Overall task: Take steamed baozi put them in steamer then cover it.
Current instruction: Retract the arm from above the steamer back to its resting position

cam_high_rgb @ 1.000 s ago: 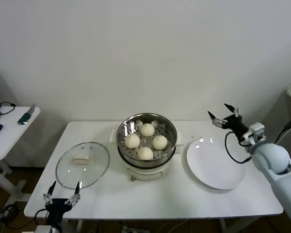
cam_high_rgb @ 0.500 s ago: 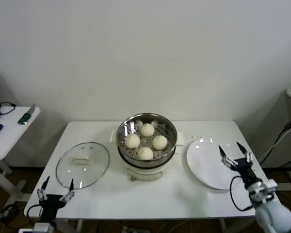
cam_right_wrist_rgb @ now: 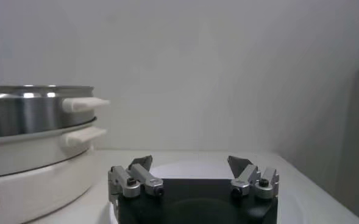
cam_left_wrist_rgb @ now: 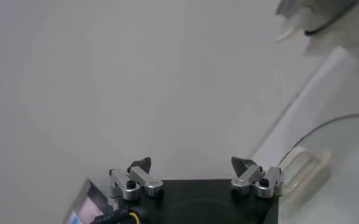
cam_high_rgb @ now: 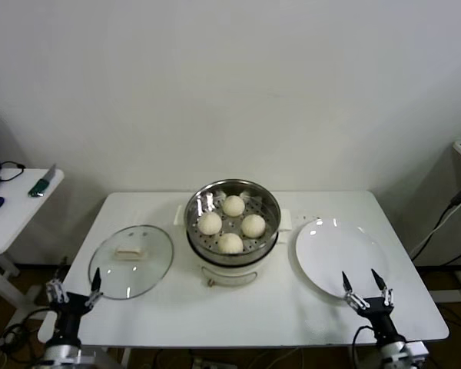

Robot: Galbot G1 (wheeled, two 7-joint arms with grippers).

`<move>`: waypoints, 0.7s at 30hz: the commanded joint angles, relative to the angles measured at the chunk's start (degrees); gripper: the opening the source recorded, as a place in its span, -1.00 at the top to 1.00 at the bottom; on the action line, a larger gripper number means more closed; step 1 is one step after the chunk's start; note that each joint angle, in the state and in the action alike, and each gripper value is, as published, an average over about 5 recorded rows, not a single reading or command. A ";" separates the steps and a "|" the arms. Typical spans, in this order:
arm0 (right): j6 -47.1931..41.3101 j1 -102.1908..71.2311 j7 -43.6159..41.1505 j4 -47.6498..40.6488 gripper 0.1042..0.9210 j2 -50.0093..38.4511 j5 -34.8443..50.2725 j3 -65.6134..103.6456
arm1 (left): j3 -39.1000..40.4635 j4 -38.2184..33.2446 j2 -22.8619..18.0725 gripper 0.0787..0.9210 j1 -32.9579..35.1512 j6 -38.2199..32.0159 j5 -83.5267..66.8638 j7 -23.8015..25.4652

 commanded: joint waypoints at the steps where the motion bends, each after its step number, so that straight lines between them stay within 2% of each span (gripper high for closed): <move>1: 2.60 -2.90 0.12 -0.34 -0.76 4.54 -2.70 -0.58 | 1.93 15.25 3.56 -0.77 -6.07 -5.15 26.19 -8.82; 6: 2.52 -3.07 0.33 -0.02 -0.76 4.93 -3.02 -0.70 | 2.28 20.33 3.74 -0.77 -9.16 -5.69 27.14 -8.51; 21: 2.29 -4.22 0.28 1.55 -0.76 5.50 -4.12 -0.55 | 4.50 27.31 3.93 -0.77 -18.10 -4.90 27.89 -6.89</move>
